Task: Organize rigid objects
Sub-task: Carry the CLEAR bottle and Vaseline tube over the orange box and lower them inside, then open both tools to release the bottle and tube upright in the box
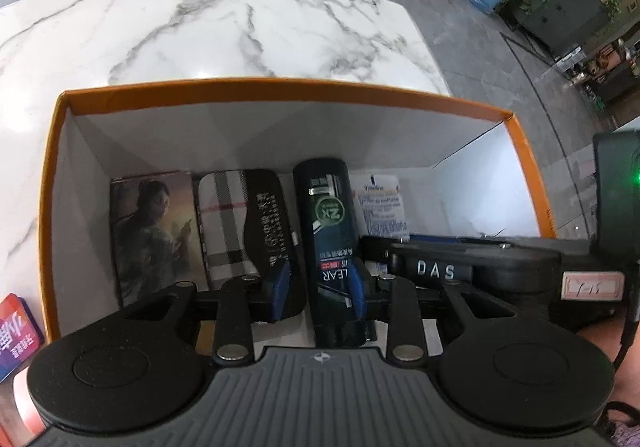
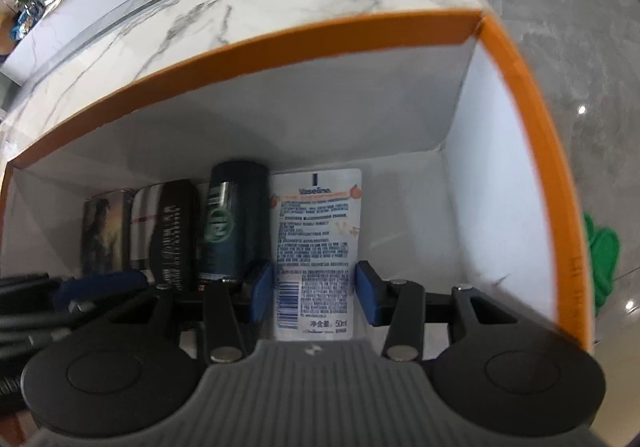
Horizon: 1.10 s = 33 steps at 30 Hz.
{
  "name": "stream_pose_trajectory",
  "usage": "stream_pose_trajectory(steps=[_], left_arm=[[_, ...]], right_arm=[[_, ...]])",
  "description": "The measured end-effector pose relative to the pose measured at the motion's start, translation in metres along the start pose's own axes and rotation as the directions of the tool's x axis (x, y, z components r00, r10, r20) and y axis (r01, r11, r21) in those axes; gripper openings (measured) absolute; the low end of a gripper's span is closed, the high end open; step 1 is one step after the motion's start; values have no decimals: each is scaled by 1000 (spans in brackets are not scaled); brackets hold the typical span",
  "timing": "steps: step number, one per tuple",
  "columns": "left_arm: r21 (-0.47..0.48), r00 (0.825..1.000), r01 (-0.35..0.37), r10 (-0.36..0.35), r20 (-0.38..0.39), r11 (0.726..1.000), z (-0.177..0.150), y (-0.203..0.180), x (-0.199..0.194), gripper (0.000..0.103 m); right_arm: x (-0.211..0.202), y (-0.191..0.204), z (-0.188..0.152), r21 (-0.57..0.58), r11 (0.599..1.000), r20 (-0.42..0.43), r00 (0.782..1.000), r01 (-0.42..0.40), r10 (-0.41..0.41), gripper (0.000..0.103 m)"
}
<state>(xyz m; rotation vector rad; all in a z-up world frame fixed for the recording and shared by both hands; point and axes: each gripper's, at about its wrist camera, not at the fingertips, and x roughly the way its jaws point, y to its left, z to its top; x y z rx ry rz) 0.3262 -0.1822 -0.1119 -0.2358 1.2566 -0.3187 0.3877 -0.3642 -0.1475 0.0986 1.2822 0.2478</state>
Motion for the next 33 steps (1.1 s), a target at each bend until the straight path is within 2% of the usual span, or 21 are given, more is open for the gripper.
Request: stream_pose_trajectory(steps=[5,11,18,21,26,29,30,33], left_arm=[[-9,1000,15,-15,-7,1000,-5,3,2,36],[-7,999,25,-25,-26,1000,-8,1,5,36],[20,995,43,-41,-90,999,-18,-7,8,36],[27,989,66,-62,-136,997,-21,-9,12,42],[68,979,41,-27,-204,997,-28,-16,25,45],[63,978,36,-22,-209,997,-29,-17,28,40],[45,977,36,-25,-211,998,-29,-16,29,34],[-17,974,66,-68,-217,998,-29,-13,31,34]], right_arm=[[-1,4,0,-14,1000,38,999,-2,3,47],[-7,-1,-2,-46,999,27,1000,-11,12,47],[-9,-7,-3,-59,997,-3,999,-44,44,47],[-6,-3,-1,-78,996,-14,999,-33,32,45],[-3,0,-1,-78,996,-12,999,-53,52,44],[-3,5,-1,-106,994,-5,999,-39,39,44],[-3,6,-1,-114,993,-2,999,-35,35,44],[-4,9,-2,-154,988,9,1000,-12,14,44]])
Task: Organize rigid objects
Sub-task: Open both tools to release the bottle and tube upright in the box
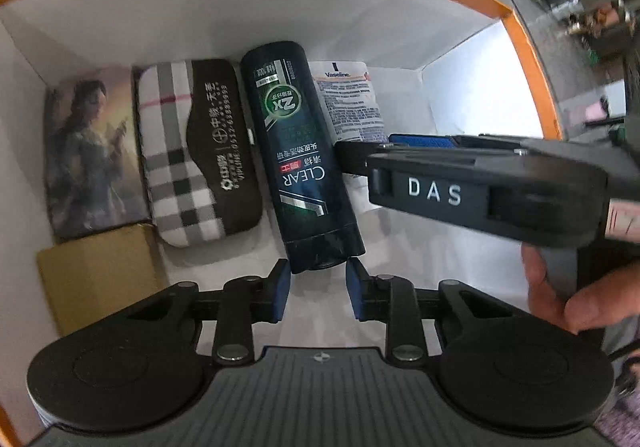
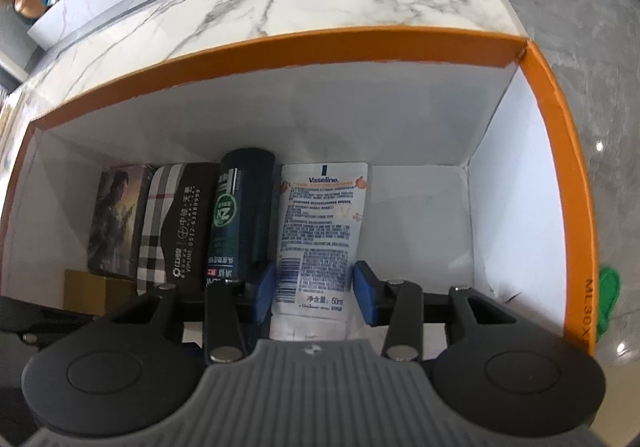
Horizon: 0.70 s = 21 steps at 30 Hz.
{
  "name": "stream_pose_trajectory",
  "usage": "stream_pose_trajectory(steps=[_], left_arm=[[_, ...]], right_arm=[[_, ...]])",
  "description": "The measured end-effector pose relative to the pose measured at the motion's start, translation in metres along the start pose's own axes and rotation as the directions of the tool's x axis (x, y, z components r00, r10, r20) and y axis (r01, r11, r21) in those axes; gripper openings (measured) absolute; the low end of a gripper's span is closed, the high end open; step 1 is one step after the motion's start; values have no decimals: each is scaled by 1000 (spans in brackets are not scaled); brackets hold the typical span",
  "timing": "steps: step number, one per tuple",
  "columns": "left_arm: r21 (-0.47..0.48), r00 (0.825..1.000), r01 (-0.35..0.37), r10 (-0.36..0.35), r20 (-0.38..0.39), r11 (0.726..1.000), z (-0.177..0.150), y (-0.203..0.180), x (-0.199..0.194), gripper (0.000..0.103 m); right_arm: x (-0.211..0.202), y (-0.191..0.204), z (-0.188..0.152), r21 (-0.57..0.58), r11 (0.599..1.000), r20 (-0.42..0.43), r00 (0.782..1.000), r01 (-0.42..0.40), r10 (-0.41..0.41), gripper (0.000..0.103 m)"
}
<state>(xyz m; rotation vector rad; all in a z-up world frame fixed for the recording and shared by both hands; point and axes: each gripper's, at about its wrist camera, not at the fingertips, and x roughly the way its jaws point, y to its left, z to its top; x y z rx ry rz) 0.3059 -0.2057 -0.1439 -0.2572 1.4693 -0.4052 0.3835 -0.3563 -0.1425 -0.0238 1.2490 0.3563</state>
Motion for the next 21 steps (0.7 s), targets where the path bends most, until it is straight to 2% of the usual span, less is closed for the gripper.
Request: stream_pose_trajectory(steps=[11,15,21], left_arm=[[-3,999,-25,25,22,1000,-5,1,-10,34],[4,997,-42,41,57,999,-9,0,-24,34],[36,986,-26,20,167,999,-27,-3,-63,34]], right_arm=[[-2,-4,-4,0,1000,12,1000,-11,11,44],[-5,0,-4,2,1000,13,1000,24,-24,45],[-29,8,-8,12,999,54,998,37,-37,45]])
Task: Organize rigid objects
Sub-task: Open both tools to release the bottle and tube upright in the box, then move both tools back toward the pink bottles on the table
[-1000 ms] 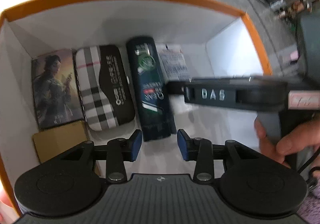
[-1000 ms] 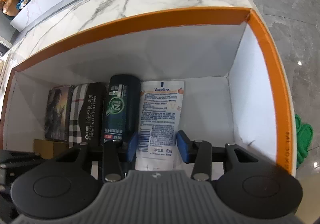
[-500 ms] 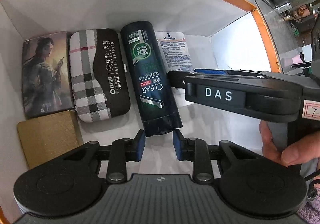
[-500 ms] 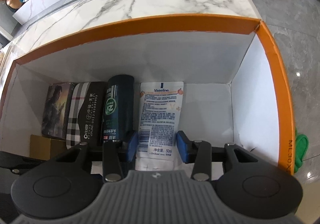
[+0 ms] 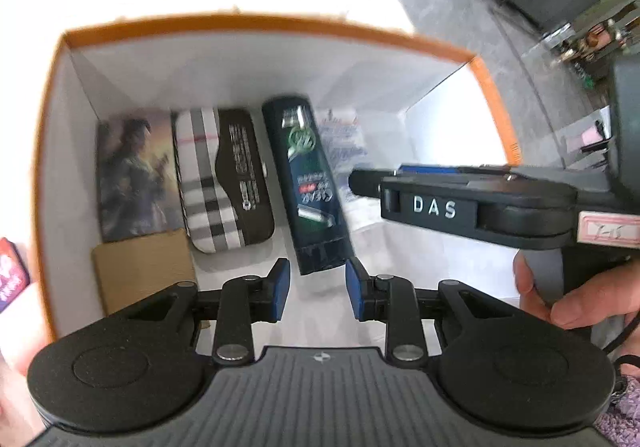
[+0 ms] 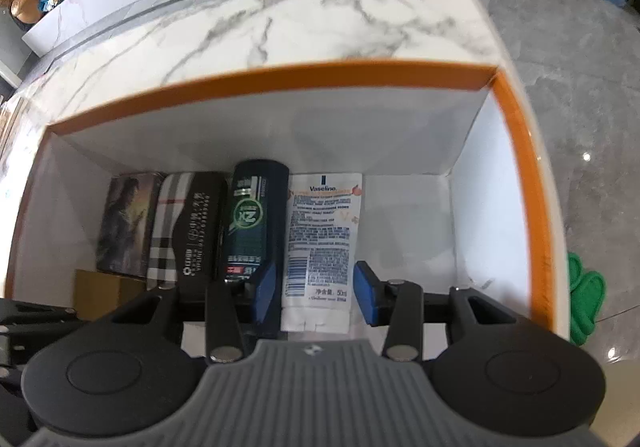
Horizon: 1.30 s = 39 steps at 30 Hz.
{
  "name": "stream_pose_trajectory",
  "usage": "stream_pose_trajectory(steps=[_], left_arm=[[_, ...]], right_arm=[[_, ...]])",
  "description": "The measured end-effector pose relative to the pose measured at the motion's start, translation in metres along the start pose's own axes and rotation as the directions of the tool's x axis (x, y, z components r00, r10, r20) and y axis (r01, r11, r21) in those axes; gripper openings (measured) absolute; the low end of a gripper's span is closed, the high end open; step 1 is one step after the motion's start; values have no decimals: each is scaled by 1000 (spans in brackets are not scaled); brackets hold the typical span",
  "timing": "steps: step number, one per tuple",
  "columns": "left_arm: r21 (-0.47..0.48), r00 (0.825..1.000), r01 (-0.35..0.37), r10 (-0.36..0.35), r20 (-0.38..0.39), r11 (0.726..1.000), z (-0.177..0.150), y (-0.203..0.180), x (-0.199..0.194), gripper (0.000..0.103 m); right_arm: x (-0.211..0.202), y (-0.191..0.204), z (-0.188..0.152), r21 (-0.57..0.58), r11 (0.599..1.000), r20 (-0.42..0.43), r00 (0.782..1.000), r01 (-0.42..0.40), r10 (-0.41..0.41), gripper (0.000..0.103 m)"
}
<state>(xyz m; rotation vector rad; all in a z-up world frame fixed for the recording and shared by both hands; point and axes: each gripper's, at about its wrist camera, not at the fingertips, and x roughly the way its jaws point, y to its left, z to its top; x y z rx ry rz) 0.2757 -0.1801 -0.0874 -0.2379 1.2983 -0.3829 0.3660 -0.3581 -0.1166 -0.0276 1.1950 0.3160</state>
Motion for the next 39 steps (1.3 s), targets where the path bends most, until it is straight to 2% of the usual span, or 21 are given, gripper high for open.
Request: stream_pose_trajectory(steps=[3,6,11,14,17,20,22,24,28,30,32,33,39], left_arm=[[23,997,4,-6,79,1000,-6,-1,-28,35],[35,984,-18,11,175,999,-17,3,-60,35],[65,961,-41,21,276,997,-31,20,-107,39],[59,941,-74,50,336,995,-45,38,-132,44],[17,929,-82,70,364,997,-57,63,-151,45],[-16,920,-105,103,378,994,-72,88,-167,48],[-54,911,-134,144,387,990,-81,105,-173,55],[-85,907,-164,184,378,983,-90,121,-178,57],[-69,909,-208,219,354,976,-102,148,-179,57],[-57,914,-231,237,331,971,-106,159,-179,57],[-80,917,-246,259,304,966,-113,175,-179,62],[-101,918,-253,272,289,962,-116,185,-178,68],[-174,951,-230,259,169,957,-128,222,-146,69]], right_arm=[[-21,6,-6,10,1000,42,999,-2,1,45],[-47,16,-17,20,999,115,993,-32,30,47],[-81,45,-41,34,996,247,966,-87,76,60],[-92,70,-53,17,992,306,945,-124,113,60],[-98,101,-64,-31,985,345,923,-169,170,60],[-104,135,-79,-95,972,385,893,-215,235,69],[-104,157,-86,-124,963,383,884,-240,270,69],[-102,176,-94,-138,955,371,880,-264,297,69],[-88,210,-105,-167,948,331,890,-271,313,68],[-81,224,-110,-185,948,313,898,-261,308,59],[-73,239,-114,-195,948,289,909,-250,299,58],[-69,246,-117,-202,948,277,914,-247,297,57],[-38,266,-121,-197,964,180,960,-179,215,53]])
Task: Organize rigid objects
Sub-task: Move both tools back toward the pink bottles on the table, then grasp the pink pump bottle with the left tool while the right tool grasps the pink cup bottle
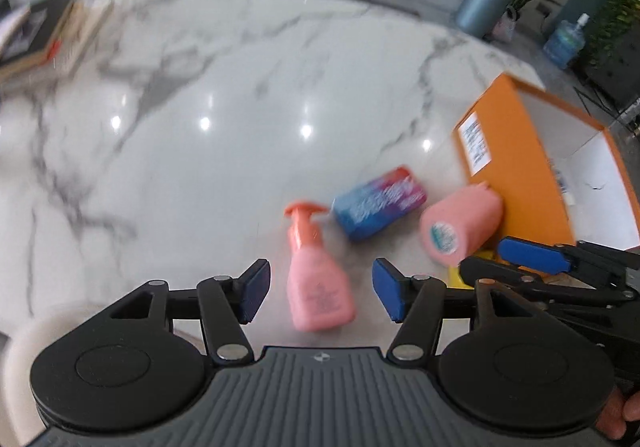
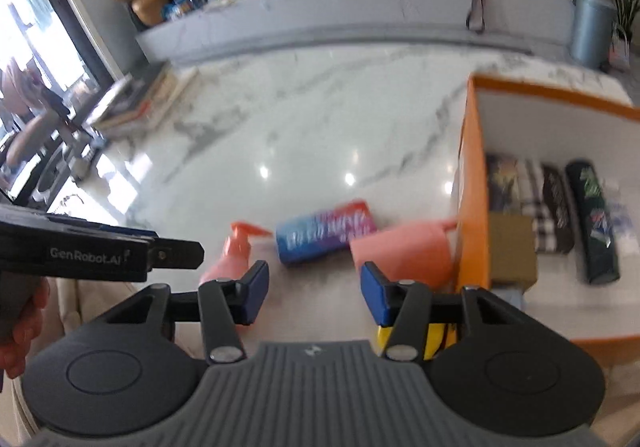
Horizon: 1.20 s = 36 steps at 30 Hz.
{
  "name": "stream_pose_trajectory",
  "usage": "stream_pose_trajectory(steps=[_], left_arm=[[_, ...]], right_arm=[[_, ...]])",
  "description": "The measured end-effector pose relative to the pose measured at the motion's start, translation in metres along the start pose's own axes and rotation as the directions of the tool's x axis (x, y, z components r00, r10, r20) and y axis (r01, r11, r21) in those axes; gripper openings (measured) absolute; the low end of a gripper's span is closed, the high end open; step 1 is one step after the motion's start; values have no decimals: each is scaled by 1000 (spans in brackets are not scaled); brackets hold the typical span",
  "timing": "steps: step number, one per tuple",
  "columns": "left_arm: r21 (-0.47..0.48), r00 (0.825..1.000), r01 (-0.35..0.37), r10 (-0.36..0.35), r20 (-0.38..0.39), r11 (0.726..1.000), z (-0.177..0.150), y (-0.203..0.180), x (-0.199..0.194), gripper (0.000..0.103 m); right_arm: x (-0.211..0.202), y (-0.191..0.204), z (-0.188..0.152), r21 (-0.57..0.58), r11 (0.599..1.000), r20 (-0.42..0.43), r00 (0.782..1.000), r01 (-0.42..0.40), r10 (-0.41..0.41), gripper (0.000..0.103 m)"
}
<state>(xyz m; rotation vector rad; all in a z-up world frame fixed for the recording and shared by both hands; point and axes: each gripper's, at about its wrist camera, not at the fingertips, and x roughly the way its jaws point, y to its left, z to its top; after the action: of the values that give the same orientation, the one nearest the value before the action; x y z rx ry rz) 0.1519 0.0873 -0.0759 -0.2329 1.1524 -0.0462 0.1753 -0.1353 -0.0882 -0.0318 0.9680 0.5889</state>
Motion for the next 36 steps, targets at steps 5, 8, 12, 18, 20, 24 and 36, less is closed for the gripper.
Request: stream_pose_trajectory(steps=[5,8,12,18,20,24,36], left_arm=[[-36,998,-2,0,-56,999,-7,8,24,69],[-17,997,-2,0,-73,1000,-6,7,32,69],[5,997,-2,2,-80,1000,-2,6,37,67],[-3,996,27,-27,-90,1000,1,11,41,67],[-5,995,32,-33,-93,999,1,12,43,67],[-17,993,58,-59,-100,998,2,14,45,62],[-54,996,39,-43,-84,998,0,22,41,53]], right_arm=[[15,3,-5,-8,996,-58,995,84,-85,53],[21,10,-4,-61,989,-68,988,131,-135,53],[32,21,5,-194,954,-49,968,231,-244,52],[49,21,18,-303,906,-41,946,296,-323,58],[55,19,20,-320,894,-41,939,313,-343,58],[64,21,20,-384,856,-25,922,347,-386,59],[66,48,3,-482,823,-7,938,300,-346,38]])
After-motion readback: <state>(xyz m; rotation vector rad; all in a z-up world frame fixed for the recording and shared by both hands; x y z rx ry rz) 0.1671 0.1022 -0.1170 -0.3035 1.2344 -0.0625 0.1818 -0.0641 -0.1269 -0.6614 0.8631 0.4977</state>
